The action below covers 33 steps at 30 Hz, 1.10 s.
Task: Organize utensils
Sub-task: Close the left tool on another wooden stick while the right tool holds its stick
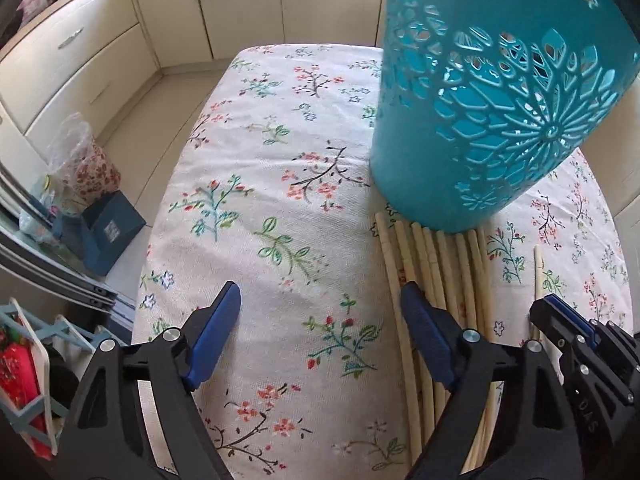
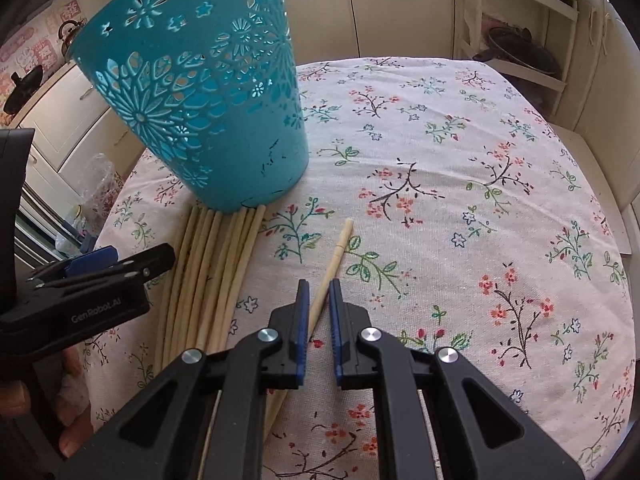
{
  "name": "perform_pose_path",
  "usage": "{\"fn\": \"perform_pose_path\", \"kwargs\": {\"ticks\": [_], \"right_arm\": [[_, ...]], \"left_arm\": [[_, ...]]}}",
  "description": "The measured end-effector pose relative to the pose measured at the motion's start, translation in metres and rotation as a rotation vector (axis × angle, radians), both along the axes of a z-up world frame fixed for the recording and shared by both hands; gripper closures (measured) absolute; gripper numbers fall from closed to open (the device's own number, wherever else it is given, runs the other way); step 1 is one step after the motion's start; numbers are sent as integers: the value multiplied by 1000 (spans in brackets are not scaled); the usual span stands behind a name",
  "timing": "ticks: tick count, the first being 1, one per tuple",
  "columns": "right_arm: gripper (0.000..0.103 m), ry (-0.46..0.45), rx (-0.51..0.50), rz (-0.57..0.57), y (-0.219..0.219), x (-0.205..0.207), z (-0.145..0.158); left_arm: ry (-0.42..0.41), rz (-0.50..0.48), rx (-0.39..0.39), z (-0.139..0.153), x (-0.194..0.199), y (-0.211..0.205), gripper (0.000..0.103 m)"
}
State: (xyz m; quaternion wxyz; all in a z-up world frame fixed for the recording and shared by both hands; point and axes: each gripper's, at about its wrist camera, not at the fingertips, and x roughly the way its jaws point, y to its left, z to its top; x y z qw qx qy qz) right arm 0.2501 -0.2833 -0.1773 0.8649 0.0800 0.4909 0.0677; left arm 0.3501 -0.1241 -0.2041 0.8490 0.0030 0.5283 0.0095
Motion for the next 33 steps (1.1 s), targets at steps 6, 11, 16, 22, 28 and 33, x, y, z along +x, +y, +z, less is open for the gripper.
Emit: {"fn": "perform_pose_path", "kwargs": {"ticks": [6,11,16,22,28,33], "right_arm": [[92,1,12,3,-1,1,0],[92,0,15,-1,-3,1,-1],[92,-3,19,-7,-3,2,-2],[92,-6,22,-8,-3,3,-3],[92,-6,23,-8,-3,3,-2],[92,-12,29,-9,-4,5,-2]], "left_arm": [[-12,-54,10,2,3,-10,57],[-3,-126,-28,7,7,0,84],[3,-278,-102,7,10,1,93],[19,-391,-80,8,8,-4,95],[28,-308,4,12,14,-10,88],[-9,-296,27,13,10,-21,98]]}}
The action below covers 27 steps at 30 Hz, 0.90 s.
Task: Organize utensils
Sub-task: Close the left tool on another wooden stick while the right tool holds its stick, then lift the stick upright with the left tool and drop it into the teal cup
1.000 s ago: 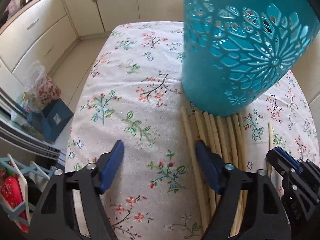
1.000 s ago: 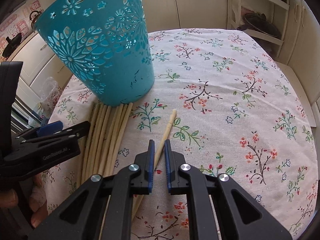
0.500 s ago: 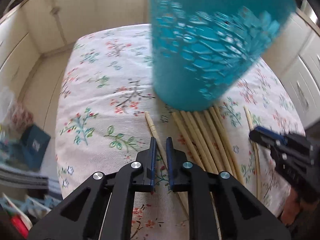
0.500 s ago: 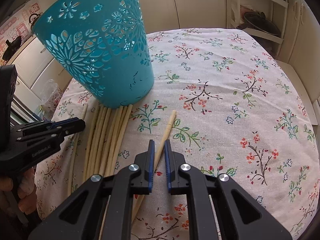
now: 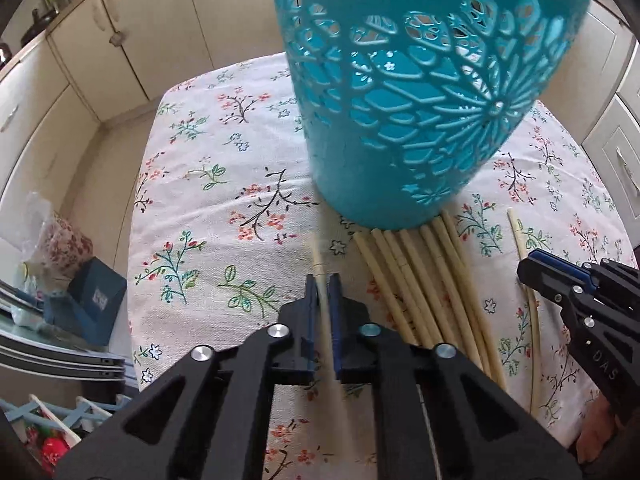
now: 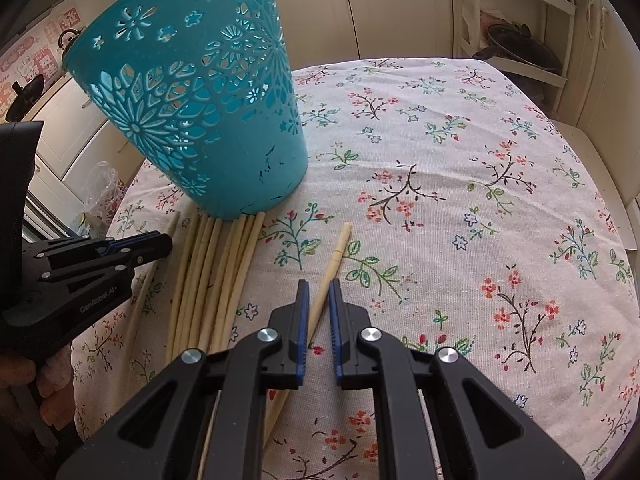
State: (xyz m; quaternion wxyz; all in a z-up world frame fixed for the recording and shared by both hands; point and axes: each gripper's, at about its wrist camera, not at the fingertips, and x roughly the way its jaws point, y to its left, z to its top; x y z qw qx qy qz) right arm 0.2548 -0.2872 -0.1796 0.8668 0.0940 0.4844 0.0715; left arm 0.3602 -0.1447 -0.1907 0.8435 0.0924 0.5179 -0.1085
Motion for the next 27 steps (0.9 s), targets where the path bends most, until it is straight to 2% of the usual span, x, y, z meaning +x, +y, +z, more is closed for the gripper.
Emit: {"fn": "perform_pose_path", "kwargs": {"ticks": [2,6,9,12,15,17,22,23,27], "right_arm": [[92,-3,2,1,-1,0,-1],[92,-5,3,-1,0,0,-1],[92,-6,-2,-3,1,0,-1],[92,-7,-8,-4,2,0,-1],[92,-7,-7,-5,2,-1,-1],[92,-9,-5,-6,2,-1,-1],[92,-12,12,-13,-1,-2,-3],[92,-11,17,-15,-1,-2,-3],[92,-9,35,-21,-5,0,-4]], "left_arm": [[21,10,-57,4,-7,3,98],[-21,50,-206,33,-28,34,98],[-127,68,-328,83,-42,62,98],[-280,60,-442,141,-44,77,98],[-424,49,-536,189,-39,74,98],[-496,48,-581,211,-29,68,98],[-637,108,-664,233,7,53,98],[-657,131,-655,233,18,48,98],[-664,189,-651,218,56,33,98]]}}
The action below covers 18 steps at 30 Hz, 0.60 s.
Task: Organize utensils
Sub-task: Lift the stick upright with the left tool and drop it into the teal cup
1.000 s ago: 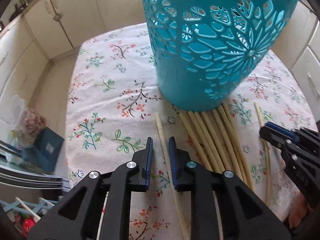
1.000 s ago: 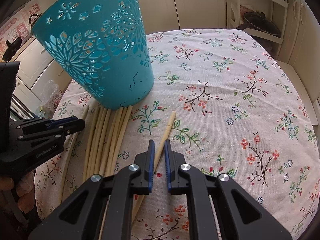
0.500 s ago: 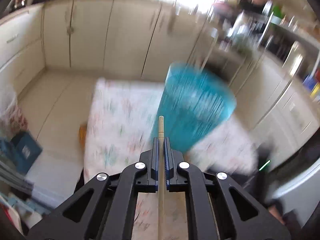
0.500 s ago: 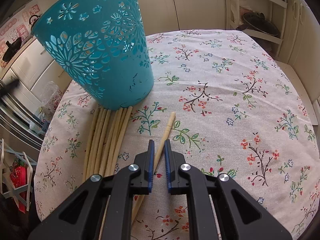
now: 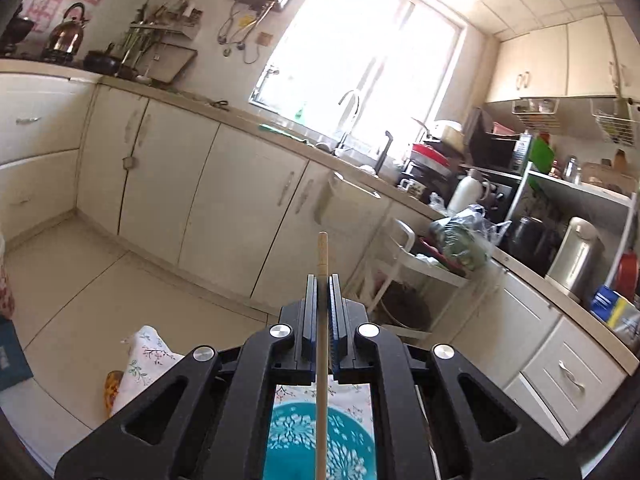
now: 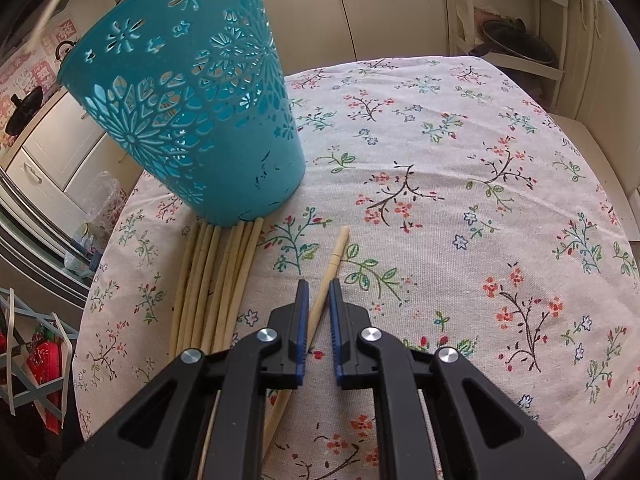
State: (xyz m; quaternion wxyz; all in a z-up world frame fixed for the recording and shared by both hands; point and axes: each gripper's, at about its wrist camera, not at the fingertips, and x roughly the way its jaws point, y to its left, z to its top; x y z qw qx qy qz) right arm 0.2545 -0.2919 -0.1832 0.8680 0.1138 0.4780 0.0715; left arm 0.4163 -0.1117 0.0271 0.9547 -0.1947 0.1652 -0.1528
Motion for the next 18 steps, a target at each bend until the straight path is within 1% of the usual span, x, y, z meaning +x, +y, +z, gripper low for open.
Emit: {"fn": "perform_pose_path", "kwargs": {"ticks": [2,5,11,13,18], "right_arm": [[92,1,6,-2,-1,1,-1],[92,3,17,-6,-2,3,-1],[92,3,19,-8,-4,5,-2],[92,3,20,-8,-5,3,-2],[92,3,19,-7,-4,4,-1]], "left_arm": [[16,12,2,-11,12,-6,98],[36,15,32,-26,18,-14,98],[78,2,99,-47,18,-13,98],[87,3,110,-52,18,-12,98],[146,-27,173,-64,16,-15,98]]}}
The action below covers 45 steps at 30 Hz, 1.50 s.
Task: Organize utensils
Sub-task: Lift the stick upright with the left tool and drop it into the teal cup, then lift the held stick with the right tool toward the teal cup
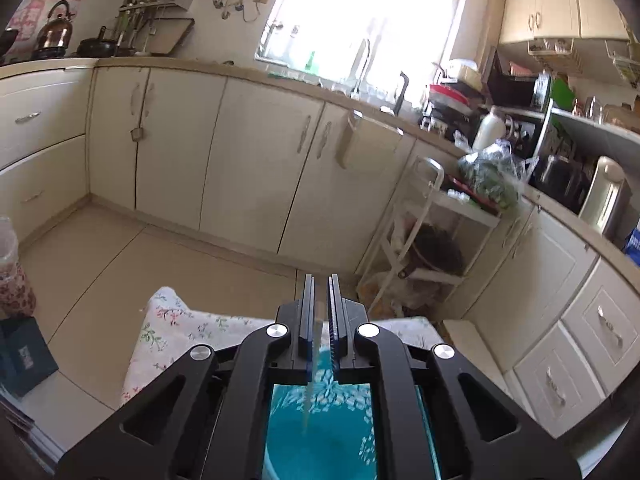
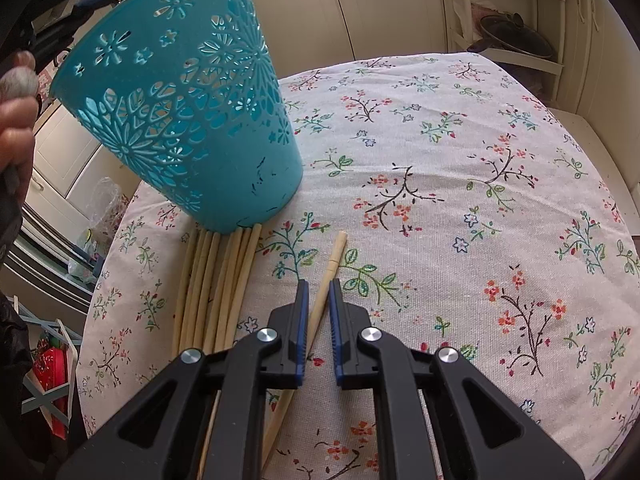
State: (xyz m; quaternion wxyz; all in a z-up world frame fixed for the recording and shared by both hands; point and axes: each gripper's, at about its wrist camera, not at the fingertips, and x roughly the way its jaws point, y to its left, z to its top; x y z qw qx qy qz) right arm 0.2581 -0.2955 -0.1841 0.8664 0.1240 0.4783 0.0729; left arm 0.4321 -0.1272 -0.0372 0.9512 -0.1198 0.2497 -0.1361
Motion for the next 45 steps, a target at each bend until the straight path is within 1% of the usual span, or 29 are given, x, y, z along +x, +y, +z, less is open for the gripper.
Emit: {"fn": "perform_pose_path", "kwargs": {"ticks": [2,3,4,5,6,7,9,10,11,12,13,16,17,18,19,20,22,24,26,28,30,31,32,34,35,37,40,41,45], "right_arm": [[91,0,0,4,0,0,0],[90,0,0,6,1,0,0],[90,1,2,8,1,0,0],[90,3,5,10,1,0,0],[90,5,8,11,0,-1,0],[90,7,10,12,-1,-1,0],[90,5,-3,19,1,-2,1],[89,1,-17,23,3,-2,1],[90,-6,-43,31,7,-3,1],[90,-12,-67,38,11,-4,1],[90,-21,-102,51,16,-5,2],[90,-39,-188,95,27,-8,2],[90,-37,-181,114,26,-8,3],[90,-30,-151,129,25,-8,3],[90,-23,-140,132,23,-8,3],[90,-15,-151,134,23,-8,3],[90,-12,-192,146,27,-9,3],[90,-14,-247,150,35,-10,3],[91,-13,-249,145,37,-11,3],[97,-3,-194,117,29,-13,2],[97,15,-105,81,16,-17,1],[97,18,-45,57,7,-20,2],[97,17,-6,40,1,-22,3],[97,-3,95,-6,-15,-32,9],[97,-14,127,-20,-19,-35,13],[97,-55,234,-52,-31,-43,23],[97,-127,348,-79,-41,-50,44],[97,-147,364,-82,-40,-52,52],[97,-295,419,-61,-38,-49,106]], "left_arm": [[28,-13,37,-2,-2,0,91],[38,-14,46,-2,-4,0,82],[43,-5,51,-2,-7,4,71],[42,10,54,-1,-13,9,65],[38,27,58,1,-18,15,54],[35,42,62,3,-24,21,47],[27,74,62,4,-39,37,40],[23,96,62,4,-48,47,33],[21,126,58,2,-58,58,30],[22,147,52,0,-65,67,23],[28,173,41,-5,-75,78,20],[84,197,18,-31,-94,102,19],[115,196,16,-46,-100,108,19],[137,191,20,-55,-101,111,18],[172,184,33,-70,-104,112,18],[210,174,43,-85,-105,113,18],[260,158,47,-108,-108,112,18],[298,146,59,-126,-108,108,18],[333,133,63,-143,-108,104,18],[355,131,70,-156,-110,103,18],[369,130,55,-161,-113,105,18],[359,131,42,-159,-114,107,17],[350,139,41,-159,-115,108,15],[359,142,35,-164,-114,109,14],[368,136,30,-165,-114,108,14],[358,133,44,-163,-112,105,14],[351,123,68,-162,-112,99,14],[350,120,75,-162,-112,98,14],[355,125,68,-162,-111,99,14]]}}
